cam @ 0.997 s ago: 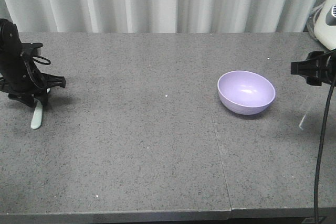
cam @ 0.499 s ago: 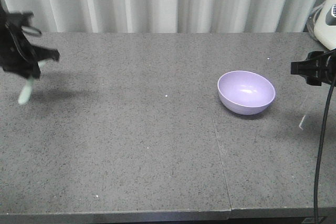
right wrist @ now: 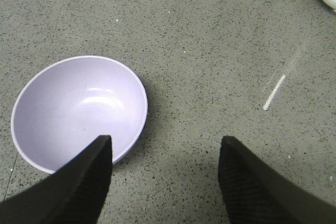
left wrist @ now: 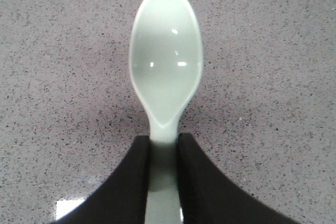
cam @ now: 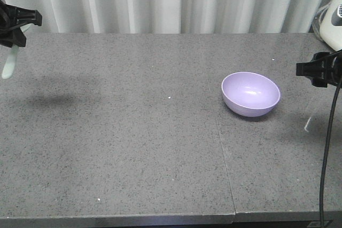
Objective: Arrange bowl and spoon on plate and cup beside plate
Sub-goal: 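Close the left gripper on the spoon handle and lift it, then lower the right gripper onto the rim of the lavender bowl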
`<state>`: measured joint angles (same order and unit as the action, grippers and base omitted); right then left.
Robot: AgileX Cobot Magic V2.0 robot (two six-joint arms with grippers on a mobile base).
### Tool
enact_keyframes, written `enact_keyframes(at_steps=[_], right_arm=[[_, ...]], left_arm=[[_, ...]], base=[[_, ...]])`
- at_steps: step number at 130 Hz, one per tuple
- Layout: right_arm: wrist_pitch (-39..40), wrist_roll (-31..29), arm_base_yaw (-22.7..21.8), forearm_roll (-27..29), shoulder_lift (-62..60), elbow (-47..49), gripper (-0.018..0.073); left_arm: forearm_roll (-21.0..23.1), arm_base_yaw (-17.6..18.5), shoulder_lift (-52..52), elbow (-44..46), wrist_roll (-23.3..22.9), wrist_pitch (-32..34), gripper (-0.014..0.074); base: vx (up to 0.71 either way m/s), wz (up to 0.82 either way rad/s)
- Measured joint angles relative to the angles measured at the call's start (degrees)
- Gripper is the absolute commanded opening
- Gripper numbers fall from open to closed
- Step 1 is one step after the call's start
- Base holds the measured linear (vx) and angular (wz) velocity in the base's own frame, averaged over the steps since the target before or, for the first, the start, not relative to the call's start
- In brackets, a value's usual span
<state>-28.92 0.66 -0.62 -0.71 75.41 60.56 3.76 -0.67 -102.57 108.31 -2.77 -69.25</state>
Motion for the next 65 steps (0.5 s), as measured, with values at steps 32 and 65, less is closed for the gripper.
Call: enact_keyframes(at_steps=[32,65], right_arm=[[0.0,0.0,0.0,0.0,0.0,0.0,0.0442],[0.8,0.0,0.0,0.0,0.6,0.6,0.0442]], left_arm=[[0.1,0.0,0.0,0.0,0.0,0.0,-0.0008],[0.1,0.0,0.0,0.0,0.0,-0.3,-0.0008]], base=[[0.00,0.00],[0.00,0.00]])
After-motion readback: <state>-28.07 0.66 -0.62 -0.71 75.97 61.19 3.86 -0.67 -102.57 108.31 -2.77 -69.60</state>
